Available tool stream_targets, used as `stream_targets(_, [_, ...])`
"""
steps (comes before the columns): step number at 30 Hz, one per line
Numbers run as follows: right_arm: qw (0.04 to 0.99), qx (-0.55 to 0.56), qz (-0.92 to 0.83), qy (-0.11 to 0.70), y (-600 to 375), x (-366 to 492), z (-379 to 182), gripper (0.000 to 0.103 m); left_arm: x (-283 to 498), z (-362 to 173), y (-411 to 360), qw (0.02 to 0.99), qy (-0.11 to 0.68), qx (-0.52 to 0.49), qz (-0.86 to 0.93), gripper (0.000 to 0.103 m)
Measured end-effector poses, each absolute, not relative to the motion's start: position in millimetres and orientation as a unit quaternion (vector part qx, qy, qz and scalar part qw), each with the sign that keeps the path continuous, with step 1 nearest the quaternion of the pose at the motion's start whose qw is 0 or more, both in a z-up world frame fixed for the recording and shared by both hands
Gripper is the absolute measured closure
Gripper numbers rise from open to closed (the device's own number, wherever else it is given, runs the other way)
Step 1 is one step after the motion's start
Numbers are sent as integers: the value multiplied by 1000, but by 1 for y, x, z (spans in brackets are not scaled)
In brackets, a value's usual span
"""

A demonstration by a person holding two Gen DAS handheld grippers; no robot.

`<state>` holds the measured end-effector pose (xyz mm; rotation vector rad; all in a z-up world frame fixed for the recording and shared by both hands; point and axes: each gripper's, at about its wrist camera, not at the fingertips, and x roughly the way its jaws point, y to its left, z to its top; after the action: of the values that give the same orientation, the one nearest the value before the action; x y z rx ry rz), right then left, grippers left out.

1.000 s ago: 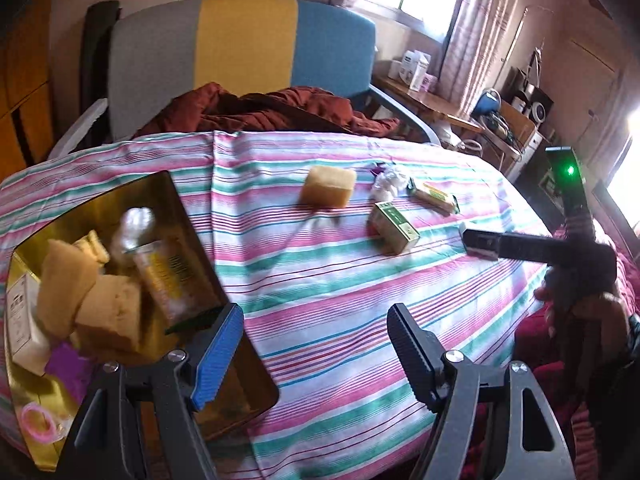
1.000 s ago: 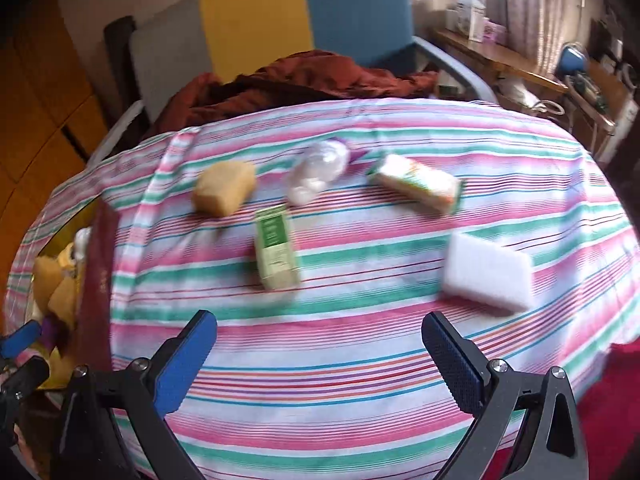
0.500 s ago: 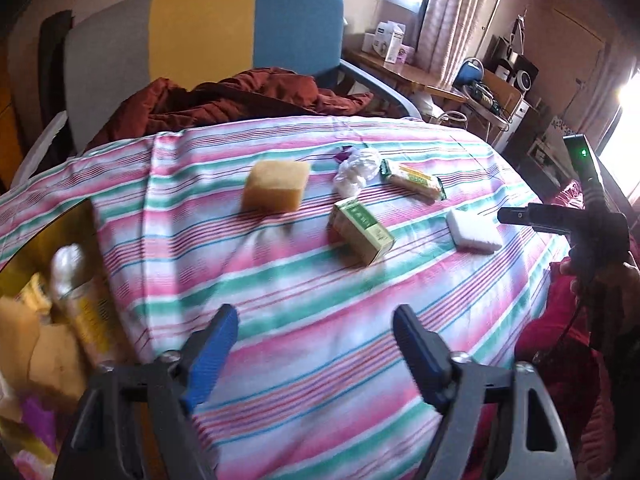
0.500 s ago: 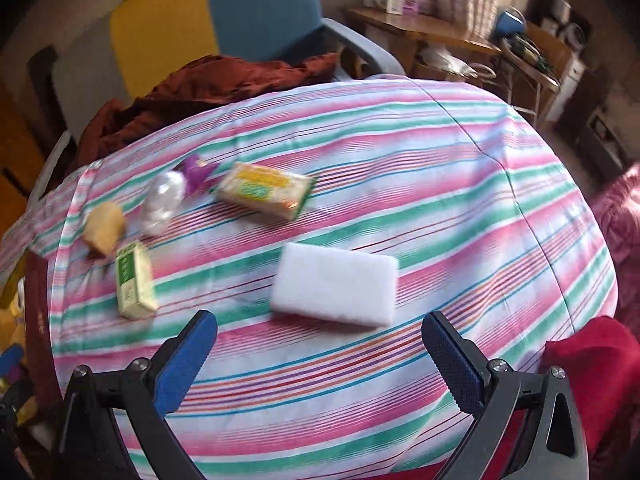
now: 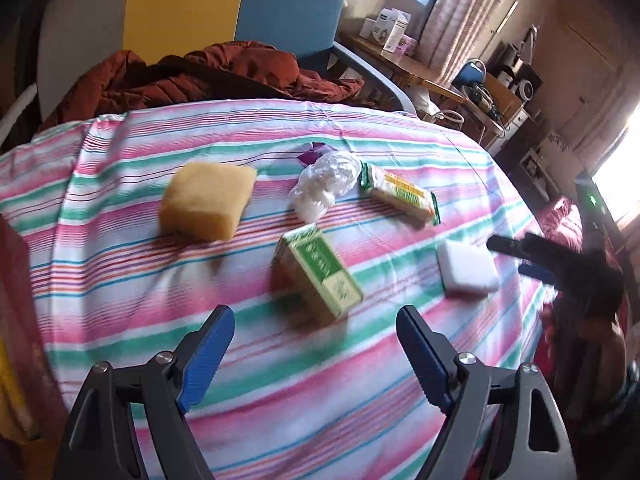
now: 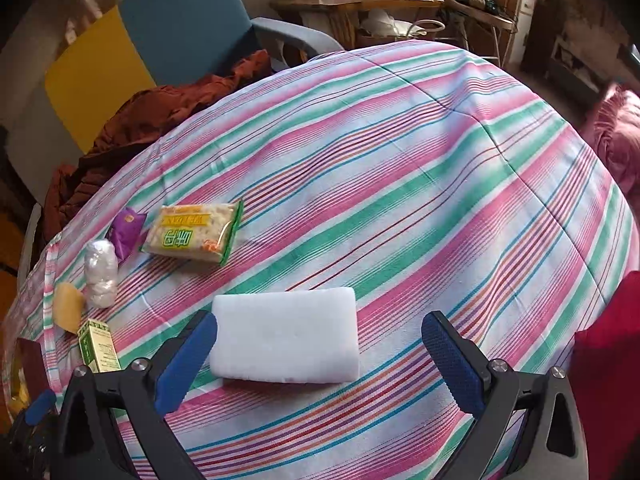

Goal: Organize objects
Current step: 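Reach the left tool to the green-and-white box and close on it, then grasp the white melamine sponge with the right tool while the left holds the box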

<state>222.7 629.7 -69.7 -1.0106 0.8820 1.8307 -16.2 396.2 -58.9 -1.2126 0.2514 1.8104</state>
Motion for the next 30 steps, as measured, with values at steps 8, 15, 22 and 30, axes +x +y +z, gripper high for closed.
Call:
stream_targets(8, [416,-400,740,345,628,217,-66,0,-38,-86,450,418,107,-519,738,19])
stream_targets(15, [404,-399,748,344,629,214,-67,0,-38,-106,452,402,147,-505,749,53])
stream_targets(22, [409,-422,743,322,634,203,-77,0,-34,-106,433,421,182,-483,746,73])
stream_targets(30, [375,-434,733,366,642,200,-95,0,-7,-106,393,443,191,-459,746,73])
